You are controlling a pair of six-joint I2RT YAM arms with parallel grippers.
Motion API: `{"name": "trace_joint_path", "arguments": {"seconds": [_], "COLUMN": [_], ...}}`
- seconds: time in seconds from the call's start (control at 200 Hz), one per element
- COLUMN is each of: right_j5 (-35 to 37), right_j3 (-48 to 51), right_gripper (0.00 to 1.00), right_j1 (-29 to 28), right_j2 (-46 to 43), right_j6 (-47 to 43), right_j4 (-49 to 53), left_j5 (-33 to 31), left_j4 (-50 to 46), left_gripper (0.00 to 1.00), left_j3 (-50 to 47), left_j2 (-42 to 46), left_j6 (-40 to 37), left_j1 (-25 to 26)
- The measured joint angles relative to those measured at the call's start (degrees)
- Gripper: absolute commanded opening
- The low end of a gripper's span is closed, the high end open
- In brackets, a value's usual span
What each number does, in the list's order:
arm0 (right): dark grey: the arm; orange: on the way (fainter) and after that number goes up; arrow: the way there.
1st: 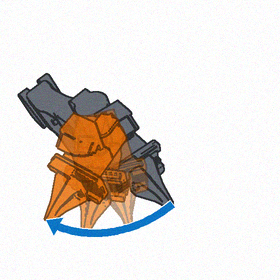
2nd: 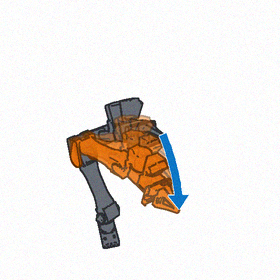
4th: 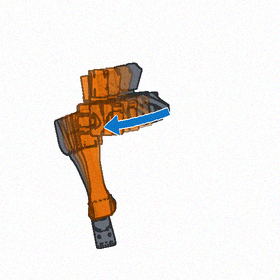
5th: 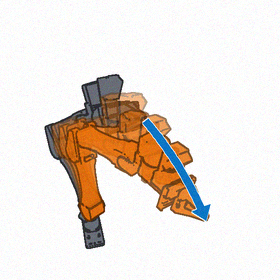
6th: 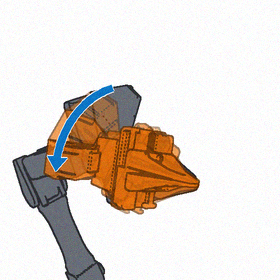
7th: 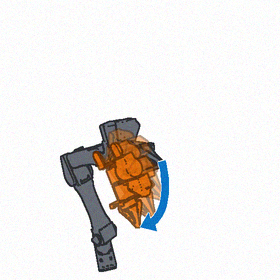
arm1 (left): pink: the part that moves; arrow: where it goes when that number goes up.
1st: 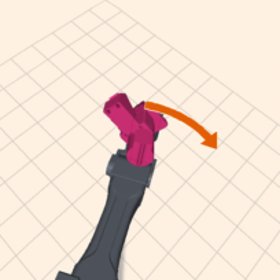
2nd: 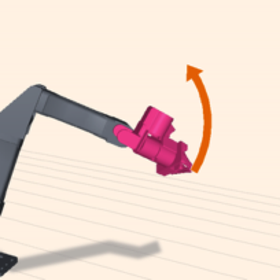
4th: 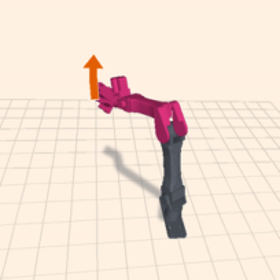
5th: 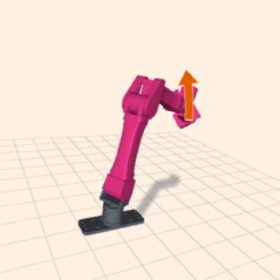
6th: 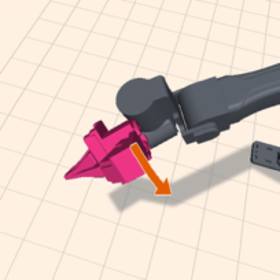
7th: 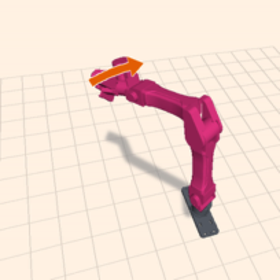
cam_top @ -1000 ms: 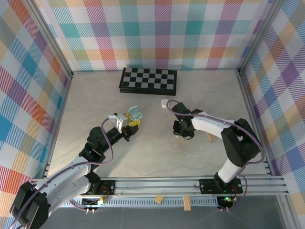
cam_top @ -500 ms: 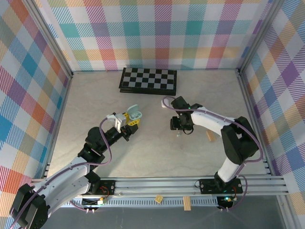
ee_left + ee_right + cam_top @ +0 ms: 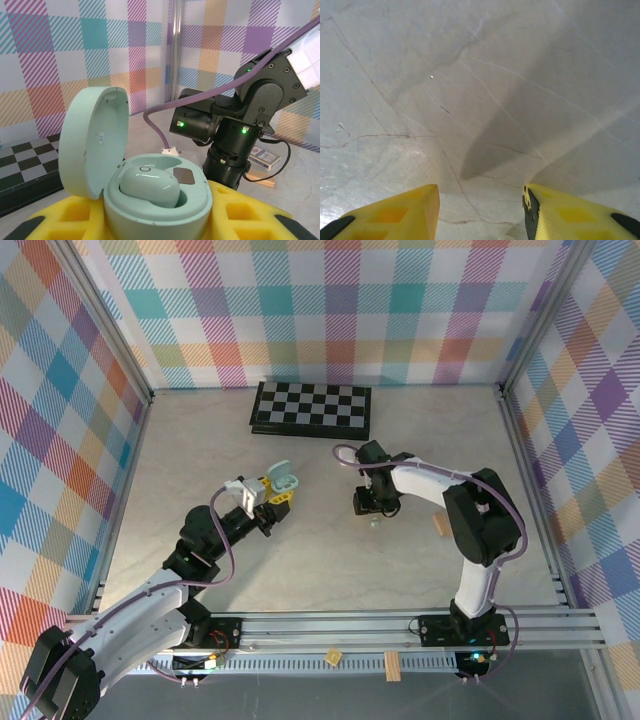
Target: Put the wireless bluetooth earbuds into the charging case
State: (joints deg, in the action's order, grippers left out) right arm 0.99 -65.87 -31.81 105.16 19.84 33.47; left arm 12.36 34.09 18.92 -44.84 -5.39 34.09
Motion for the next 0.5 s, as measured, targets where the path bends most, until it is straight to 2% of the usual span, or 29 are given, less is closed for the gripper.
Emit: {"name": "trace_joint_path", "arguments": {"seconds": [0.245, 0.5], "right_j5": [-6.2, -8.6], "right_j3": [5.9, 10.0], "right_gripper": [0.47, 0.57], "right_j1": [-0.2, -1.2], "right_j2": [-4.7, -9.7], "right_j6": [0.7, 2.4], "right_j4": [0.0, 2.2], "left_j5": [0.0, 0.0], "left_j4": [-0.2, -0.4], "left_gripper": [0.30, 0.30], "left_j3": [0.3, 0.9], "left_j2": [-0.1, -0.5], "left_j6": [-0.2, -0.2], "left_j1": [0.0, 0.0]}}
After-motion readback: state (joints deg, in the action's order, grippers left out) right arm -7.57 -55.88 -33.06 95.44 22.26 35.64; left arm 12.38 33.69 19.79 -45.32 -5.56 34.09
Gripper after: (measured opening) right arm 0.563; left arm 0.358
